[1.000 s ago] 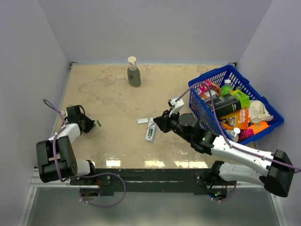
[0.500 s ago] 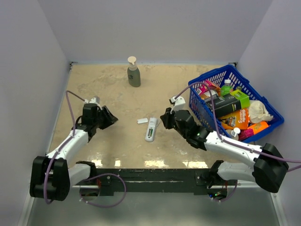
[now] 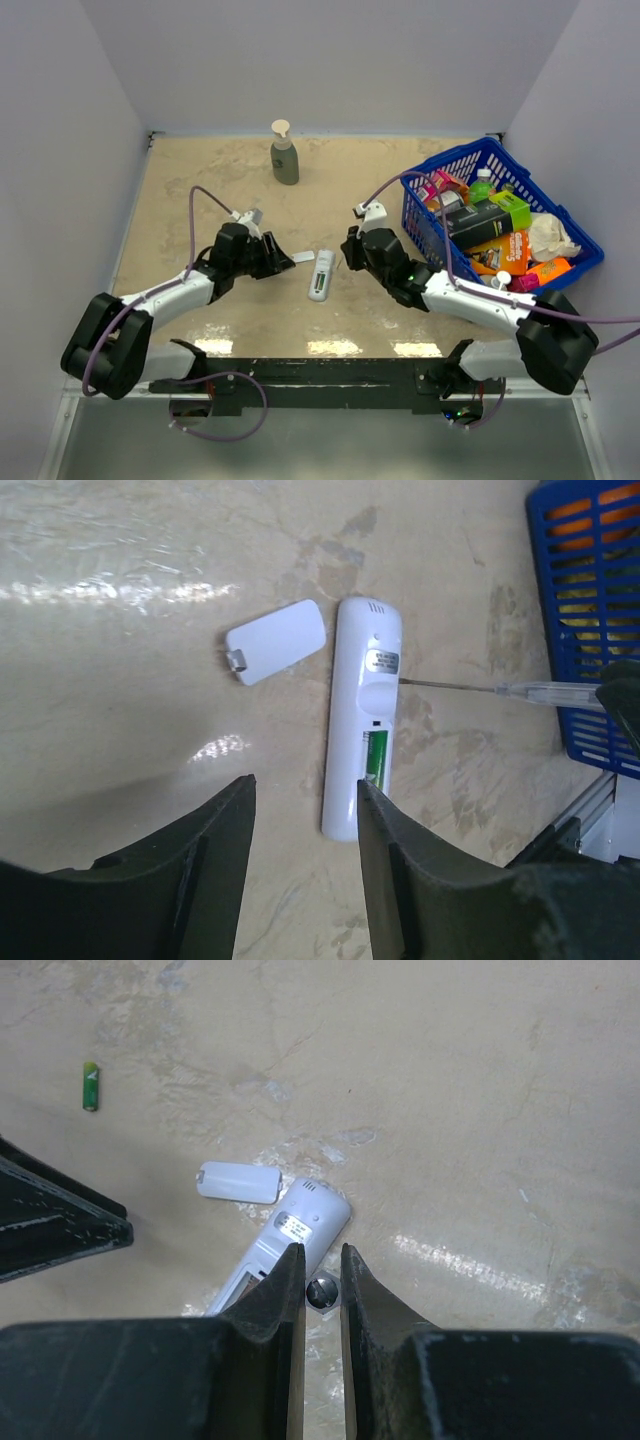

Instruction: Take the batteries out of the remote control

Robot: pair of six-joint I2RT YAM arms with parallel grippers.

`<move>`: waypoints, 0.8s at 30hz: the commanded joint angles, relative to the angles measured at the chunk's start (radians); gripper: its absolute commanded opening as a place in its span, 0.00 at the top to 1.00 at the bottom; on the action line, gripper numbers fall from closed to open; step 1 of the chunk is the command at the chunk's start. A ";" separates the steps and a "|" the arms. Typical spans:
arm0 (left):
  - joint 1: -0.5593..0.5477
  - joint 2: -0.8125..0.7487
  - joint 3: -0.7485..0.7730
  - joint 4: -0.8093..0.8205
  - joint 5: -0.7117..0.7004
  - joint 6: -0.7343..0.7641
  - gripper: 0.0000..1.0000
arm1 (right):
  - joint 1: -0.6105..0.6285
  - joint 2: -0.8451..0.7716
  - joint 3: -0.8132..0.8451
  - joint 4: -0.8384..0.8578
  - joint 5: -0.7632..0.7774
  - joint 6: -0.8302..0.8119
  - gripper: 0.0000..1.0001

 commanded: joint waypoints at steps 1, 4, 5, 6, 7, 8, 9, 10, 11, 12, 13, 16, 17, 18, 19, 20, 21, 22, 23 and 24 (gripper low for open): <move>-0.059 0.045 -0.014 0.145 0.023 -0.048 0.50 | -0.005 0.004 0.027 0.062 -0.066 -0.023 1.00; -0.098 0.087 -0.014 0.190 0.030 -0.062 0.50 | -0.006 -0.008 0.023 0.065 -0.084 -0.020 1.00; -0.111 0.098 -0.012 0.201 0.033 -0.064 0.50 | -0.005 -0.011 0.023 0.062 -0.093 -0.020 1.00; -0.125 0.108 -0.009 0.211 0.032 -0.067 0.50 | -0.005 -0.017 0.021 0.059 -0.100 -0.018 1.00; -0.149 0.131 -0.008 0.228 0.032 -0.070 0.50 | -0.003 -0.027 0.020 0.057 -0.104 -0.018 1.00; -0.161 0.144 -0.005 0.236 0.027 -0.070 0.50 | -0.005 -0.031 0.018 0.057 -0.119 -0.017 1.00; -0.172 0.158 0.006 0.240 0.024 -0.070 0.50 | -0.005 -0.036 0.013 0.057 -0.129 -0.011 1.00; -0.191 0.185 0.014 0.244 0.024 -0.070 0.50 | -0.005 -0.039 0.013 0.056 -0.139 -0.007 1.00; -0.201 0.199 0.021 0.244 0.018 -0.068 0.50 | -0.005 -0.039 0.015 0.049 -0.155 -0.003 1.00; -0.209 0.211 0.038 0.233 0.009 -0.065 0.51 | -0.003 -0.041 0.013 0.045 -0.179 0.009 1.00; -0.226 0.231 0.049 0.207 0.001 -0.061 0.51 | -0.005 -0.045 0.009 0.045 -0.193 0.011 1.00; -0.247 0.250 0.063 0.194 -0.023 -0.059 0.51 | -0.005 -0.062 -0.005 0.040 -0.225 0.034 1.00; -0.251 0.250 0.060 0.196 -0.031 -0.064 0.51 | -0.003 -0.073 -0.011 0.037 -0.228 0.039 1.00; -0.255 0.248 0.054 0.201 -0.033 -0.065 0.51 | -0.005 -0.093 -0.020 0.033 -0.230 0.051 1.00; -0.258 0.245 0.049 0.208 -0.034 -0.073 0.51 | -0.005 -0.103 -0.023 0.028 -0.229 0.057 1.00; -0.260 0.242 0.041 0.214 -0.036 -0.076 0.51 | -0.003 -0.111 -0.026 0.010 -0.221 0.056 1.00; -0.263 0.239 0.040 0.217 -0.036 -0.080 0.52 | -0.005 -0.128 -0.023 -0.004 -0.212 0.057 1.00; -0.264 0.231 0.040 0.216 -0.039 -0.087 0.52 | -0.003 -0.136 -0.020 -0.019 -0.192 0.052 1.00; -0.266 0.227 0.038 0.216 -0.042 -0.090 0.52 | -0.005 -0.143 -0.019 -0.047 -0.183 0.048 1.00; -0.264 0.213 0.038 0.217 -0.043 -0.093 0.53 | -0.005 -0.154 -0.016 -0.056 -0.175 0.042 1.00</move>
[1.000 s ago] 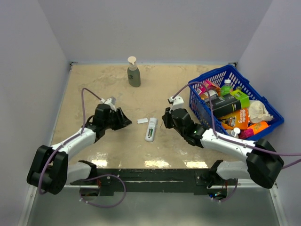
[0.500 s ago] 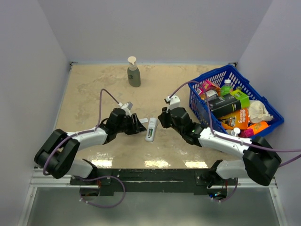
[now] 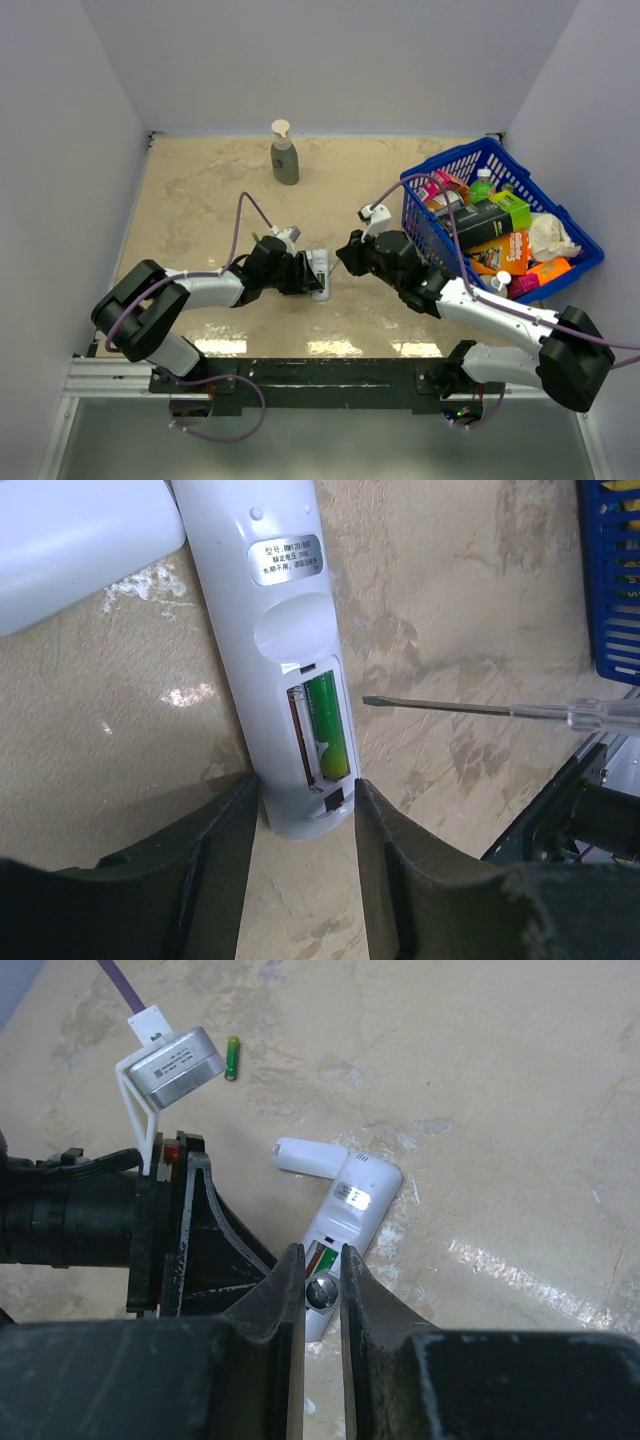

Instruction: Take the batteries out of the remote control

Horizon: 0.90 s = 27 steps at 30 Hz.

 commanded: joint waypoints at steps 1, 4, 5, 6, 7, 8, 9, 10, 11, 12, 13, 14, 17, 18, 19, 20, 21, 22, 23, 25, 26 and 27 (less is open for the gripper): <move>-0.010 -0.043 0.010 0.047 -0.033 -0.031 0.53 | 0.002 -0.073 0.013 -0.050 0.014 0.007 1.00; -0.010 -0.086 0.014 0.010 -0.070 -0.046 0.53 | 0.001 -0.114 0.018 -0.070 0.022 -0.018 1.00; -0.010 -0.093 0.022 0.001 -0.087 -0.048 0.53 | 0.001 -0.122 0.016 -0.062 0.016 -0.025 1.00; -0.009 -0.109 0.026 -0.010 -0.097 -0.049 0.53 | 0.001 -0.127 0.012 -0.058 0.011 -0.037 1.00; -0.010 -0.112 0.034 -0.041 -0.110 -0.049 0.53 | 0.001 -0.131 0.009 -0.052 0.006 -0.042 1.00; -0.009 -0.113 0.049 -0.055 -0.129 -0.049 0.53 | 0.001 -0.134 0.007 -0.041 -0.009 -0.042 1.00; -0.009 -0.113 0.059 -0.067 -0.136 -0.046 0.53 | 0.001 -0.131 -0.001 -0.033 -0.018 -0.044 1.00; -0.009 -0.110 0.065 -0.088 -0.140 -0.044 0.53 | 0.001 -0.131 -0.004 -0.024 -0.029 -0.044 1.00; -0.007 -0.107 0.075 -0.098 -0.149 -0.044 0.53 | 0.001 -0.122 -0.011 -0.001 -0.052 -0.053 1.00; -0.007 -0.106 0.077 -0.102 -0.151 -0.054 0.53 | 0.001 -0.116 -0.013 0.007 -0.059 -0.054 1.00; -0.006 -0.107 0.077 -0.107 -0.153 -0.057 0.53 | 0.001 -0.110 -0.013 0.010 -0.063 -0.057 1.00; -0.004 -0.110 0.074 -0.105 -0.156 -0.060 0.53 | 0.001 -0.096 -0.011 0.013 -0.066 -0.059 1.00; 0.007 -0.109 0.071 -0.104 -0.148 -0.058 0.54 | 0.001 -0.078 -0.014 0.025 -0.076 -0.061 1.00; 0.011 -0.103 0.071 -0.104 -0.147 -0.058 0.54 | 0.001 -0.076 -0.014 0.028 -0.078 -0.061 1.00; 0.020 -0.100 0.071 -0.101 -0.142 -0.061 0.55 | 0.001 -0.071 -0.014 0.031 -0.078 -0.062 1.00; 0.025 -0.090 0.065 -0.095 -0.122 -0.063 0.55 | 0.001 -0.065 -0.014 0.031 -0.078 -0.067 1.00; 0.033 -0.086 0.062 -0.076 -0.114 -0.066 0.55 | 0.001 -0.064 -0.014 0.033 -0.079 -0.071 1.00; 0.033 -0.083 0.060 -0.069 -0.107 -0.064 0.55 | 0.001 -0.064 -0.016 0.036 -0.075 -0.074 1.00; 0.034 -0.069 0.060 -0.059 -0.094 -0.063 0.55 | 0.001 -0.061 -0.024 0.044 -0.076 -0.080 1.00; 0.034 -0.051 0.071 -0.053 -0.084 -0.052 0.56 | 0.001 -0.058 -0.037 0.071 -0.096 -0.094 1.00; 0.033 -0.031 0.074 -0.050 -0.076 -0.049 0.56 | 0.001 -0.053 -0.048 0.094 -0.102 -0.102 1.00; 0.034 -0.021 0.075 -0.046 -0.071 -0.049 0.56 | 0.001 -0.048 -0.051 0.102 -0.104 -0.105 1.00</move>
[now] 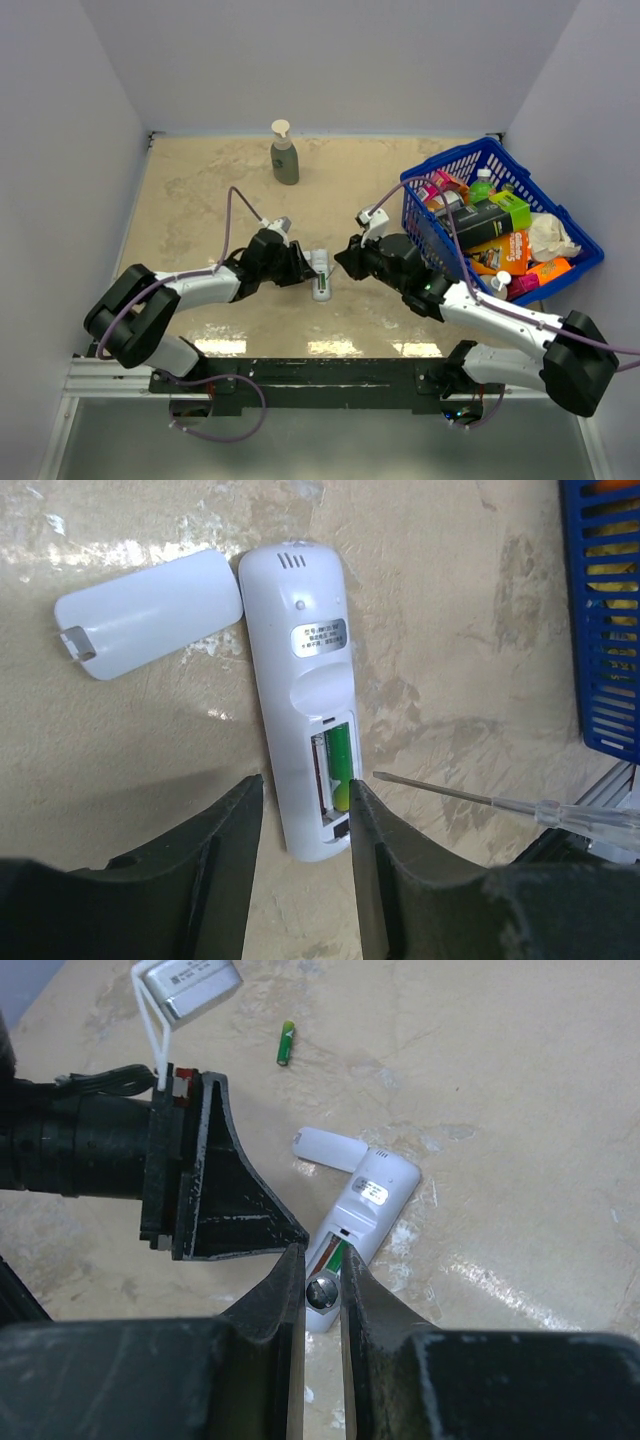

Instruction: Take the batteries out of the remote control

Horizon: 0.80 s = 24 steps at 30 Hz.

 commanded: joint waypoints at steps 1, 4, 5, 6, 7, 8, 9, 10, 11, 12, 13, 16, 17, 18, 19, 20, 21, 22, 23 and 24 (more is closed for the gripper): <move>0.002 0.052 0.032 0.056 0.043 0.001 0.57 | 0.001 0.018 -0.028 0.103 -0.029 -0.042 1.00; 0.002 0.081 0.031 0.073 0.054 0.001 0.58 | 0.002 0.035 -0.023 0.113 -0.026 -0.039 1.00; 0.002 0.090 0.029 0.076 0.057 -0.001 0.59 | 0.001 0.041 -0.020 0.113 -0.027 -0.042 1.00; 0.004 0.095 0.030 0.079 0.059 0.001 0.59 | 0.002 0.043 -0.018 0.115 -0.024 -0.044 1.00; 0.004 0.098 0.030 0.082 0.059 0.001 0.60 | 0.002 0.049 -0.015 0.113 -0.024 -0.046 1.00; 0.002 0.104 0.030 0.084 0.059 0.001 0.60 | 0.001 0.052 -0.012 0.115 -0.023 -0.050 1.00; 0.004 0.107 0.030 0.089 0.059 0.002 0.61 | 0.001 0.052 -0.011 0.113 -0.015 -0.055 1.00; 0.002 0.110 0.035 0.089 0.060 0.002 0.62 | 0.001 0.055 -0.011 0.115 -0.011 -0.056 1.00; 0.002 0.116 0.037 0.087 0.062 0.001 0.62 | 0.002 0.056 -0.015 0.119 -0.009 -0.065 1.00; 0.004 0.118 0.037 0.092 0.063 0.001 0.62 | 0.001 0.058 -0.018 0.127 -0.004 -0.070 1.00; 0.004 0.121 0.034 0.093 0.065 0.002 0.63 | 0.001 0.059 -0.020 0.129 0.002 -0.075 1.00; 0.004 0.130 0.027 0.107 0.073 -0.004 0.64 | 0.002 0.069 -0.028 0.135 0.000 -0.085 1.00; 0.004 0.136 0.024 0.113 0.077 -0.008 0.64 | 0.002 0.072 -0.037 0.139 -0.001 -0.088 1.00; 0.004 0.138 0.024 0.121 0.080 -0.011 0.65 | 0.002 0.073 -0.041 0.143 -0.006 -0.093 1.00; 0.002 0.139 0.020 0.125 0.086 -0.014 0.66 | 0.001 0.079 -0.044 0.147 -0.013 -0.095 1.00; 0.002 0.139 0.017 0.130 0.091 -0.016 0.67 | 0.002 0.082 -0.051 0.150 -0.021 -0.098 1.00; 0.004 0.139 0.015 0.136 0.094 -0.021 0.68 | 0.002 0.093 -0.054 0.153 -0.029 -0.101 1.00; 0.002 0.139 0.015 0.135 0.094 -0.022 0.71 | 0.002 0.096 -0.057 0.158 -0.043 -0.101 1.00; 0.002 0.138 0.015 0.135 0.096 -0.022 0.72 | 0.002 0.101 -0.060 0.161 -0.050 -0.099 1.00; 0.002 0.136 0.015 0.138 0.094 -0.024 0.75 | 0.002 0.107 -0.063 0.162 -0.055 -0.098 1.00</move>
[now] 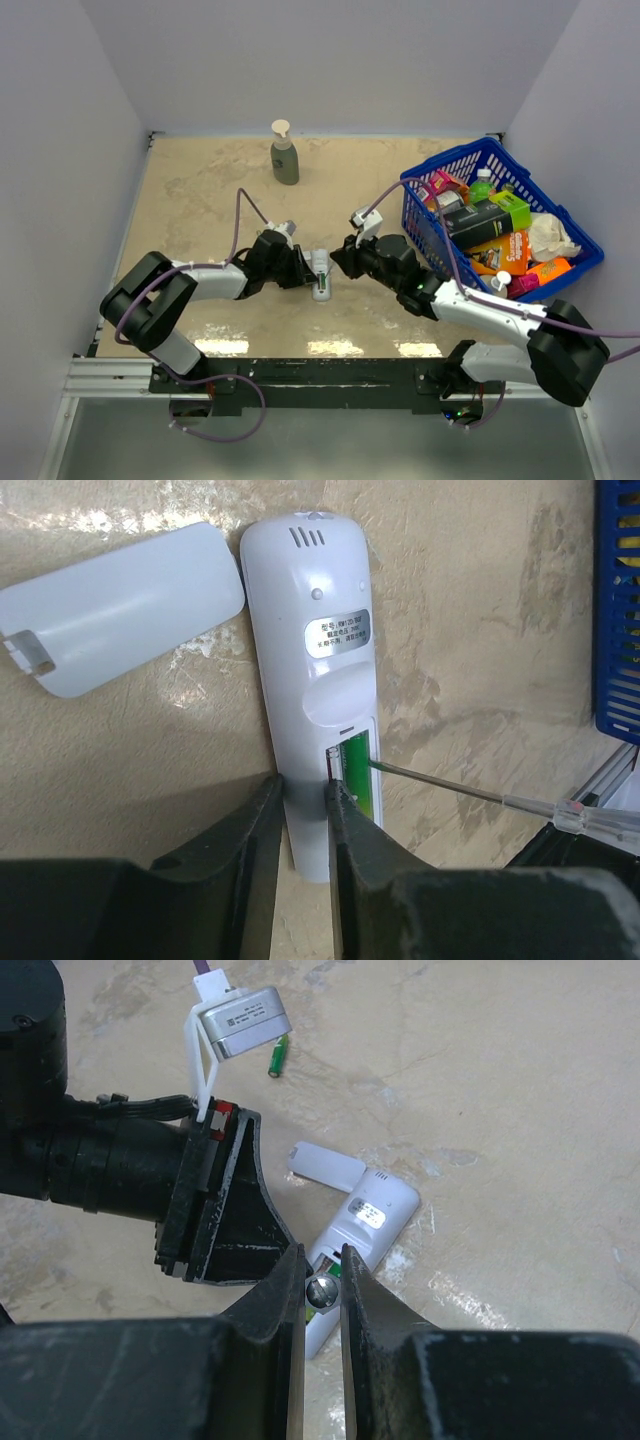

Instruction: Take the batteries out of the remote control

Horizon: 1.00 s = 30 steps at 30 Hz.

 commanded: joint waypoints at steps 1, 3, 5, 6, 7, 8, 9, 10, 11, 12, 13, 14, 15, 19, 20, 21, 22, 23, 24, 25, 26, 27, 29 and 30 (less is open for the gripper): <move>-0.002 0.009 0.008 0.056 0.023 -0.021 0.76 | 0.002 0.033 -0.031 0.024 -0.044 -0.027 1.00; -0.003 0.009 0.006 0.062 0.024 -0.029 0.79 | 0.001 0.039 -0.040 0.046 -0.089 -0.029 1.00; -0.005 0.009 0.002 0.068 0.029 -0.036 0.80 | 0.002 0.055 -0.043 0.067 -0.145 -0.033 1.00; -0.005 0.010 0.000 0.076 0.030 -0.038 0.81 | 0.004 0.059 -0.045 0.067 -0.155 -0.035 1.00; -0.006 0.010 -0.003 0.079 0.034 -0.039 0.81 | 0.002 0.066 -0.051 0.075 -0.162 -0.036 1.00; -0.005 0.012 -0.003 0.081 0.034 -0.044 0.81 | 0.004 0.063 -0.055 0.083 -0.173 -0.044 1.00; -0.005 0.014 -0.003 0.084 0.035 -0.045 0.82 | 0.004 0.064 -0.057 0.087 -0.181 -0.049 1.00; -0.006 0.015 -0.004 0.085 0.037 -0.049 0.82 | 0.004 0.064 -0.058 0.083 -0.181 -0.055 1.00; -0.008 0.017 -0.004 0.090 0.037 -0.053 0.82 | 0.004 0.064 -0.057 0.078 -0.182 -0.056 1.00; -0.008 0.017 -0.006 0.094 0.037 -0.055 0.83 | 0.005 0.063 -0.055 0.071 -0.175 -0.061 1.00; -0.009 0.018 -0.006 0.094 0.037 -0.058 0.83 | 0.005 0.061 -0.060 0.061 -0.170 -0.062 1.00; -0.012 0.020 -0.006 0.096 0.038 -0.061 0.83 | 0.005 0.046 -0.065 0.060 -0.164 -0.062 1.00; -0.011 0.020 -0.006 0.096 0.038 -0.062 0.83 | 0.005 0.040 -0.071 0.054 -0.128 -0.062 1.00; -0.011 0.023 -0.009 0.097 0.037 -0.065 0.84 | 0.004 -0.002 -0.106 -0.002 -0.029 -0.017 1.00; -0.011 0.023 -0.009 0.097 0.035 -0.068 0.84 | 0.002 -0.008 -0.117 0.000 -0.018 0.029 1.00; -0.011 0.023 -0.012 0.096 0.034 -0.070 0.84 | 0.002 -0.016 -0.127 0.009 -0.018 0.045 1.00; -0.011 0.023 -0.012 0.097 0.034 -0.072 0.84 | 0.002 -0.017 -0.149 0.035 -0.020 0.074 1.00; -0.012 0.023 -0.012 0.099 0.034 -0.072 0.84 | 0.002 -0.013 -0.157 0.046 -0.024 0.085 1.00; -0.012 0.021 -0.014 0.097 0.034 -0.073 0.84 | 0.001 0.006 -0.163 0.060 -0.035 0.094 1.00; -0.012 0.024 -0.014 0.099 0.037 -0.075 0.84 | 0.002 0.019 -0.169 0.089 -0.044 0.108 1.00; -0.014 0.024 -0.014 0.102 0.035 -0.076 0.84 | 0.002 0.033 -0.169 0.100 -0.063 0.109 1.00; -0.014 0.026 -0.014 0.104 0.035 -0.078 0.85 | 0.002 0.046 -0.166 0.109 -0.063 0.105 1.00; -0.014 0.026 -0.012 0.105 0.040 -0.079 0.85 | 0.002 0.070 -0.160 0.133 -0.090 0.086 1.00; -0.014 0.026 -0.012 0.104 0.040 -0.079 0.85 | 0.002 0.070 -0.157 0.139 -0.092 0.082 1.00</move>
